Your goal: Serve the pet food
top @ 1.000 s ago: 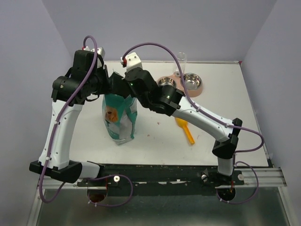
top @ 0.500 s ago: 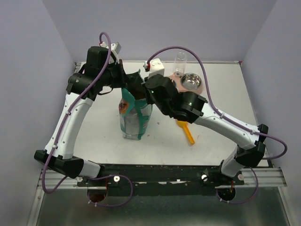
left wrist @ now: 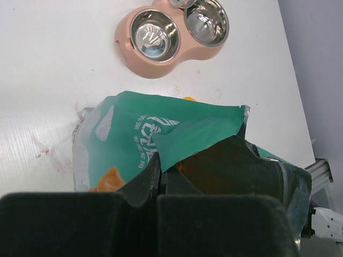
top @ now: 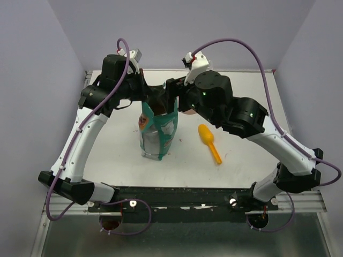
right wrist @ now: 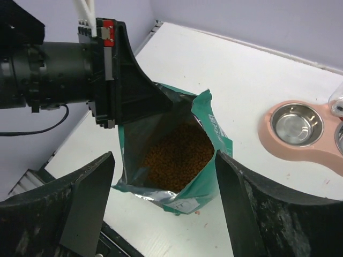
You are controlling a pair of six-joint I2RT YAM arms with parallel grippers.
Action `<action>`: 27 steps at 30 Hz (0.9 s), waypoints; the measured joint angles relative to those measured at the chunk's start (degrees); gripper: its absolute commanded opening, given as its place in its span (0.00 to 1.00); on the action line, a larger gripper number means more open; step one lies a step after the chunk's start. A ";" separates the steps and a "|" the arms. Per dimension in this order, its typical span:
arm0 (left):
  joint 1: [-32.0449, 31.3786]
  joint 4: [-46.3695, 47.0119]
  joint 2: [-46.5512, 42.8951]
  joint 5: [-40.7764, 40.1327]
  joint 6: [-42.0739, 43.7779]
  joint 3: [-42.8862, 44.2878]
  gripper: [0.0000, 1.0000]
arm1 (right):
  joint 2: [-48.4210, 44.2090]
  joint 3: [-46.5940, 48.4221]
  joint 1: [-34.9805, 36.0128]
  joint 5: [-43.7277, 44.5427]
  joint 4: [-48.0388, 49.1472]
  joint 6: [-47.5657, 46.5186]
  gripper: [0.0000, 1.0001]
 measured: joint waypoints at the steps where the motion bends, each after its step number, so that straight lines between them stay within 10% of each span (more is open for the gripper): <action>1: -0.09 0.00 0.00 -0.15 0.07 0.02 0.00 | -0.59 0.00 0.00 -0.59 -0.13 -0.02 0.86; 12: -1.40 -8.02 0.66 -5.44 3.93 6.21 0.00 | 5.88 7.85 -2.89 1.14 -6.21 2.51 0.83; 17: -1.60 -12.37 2.03 -6.97 6.58 9.70 0.00 | 14.38 13.99 -4.81 -1.16 -8.68 2.69 0.58; 27: -1.62 -19.67 8.17 -9.27 10.01 19.50 0.00 | 17.73 10.95 -4.76 -3.63 -10.56 2.12 0.76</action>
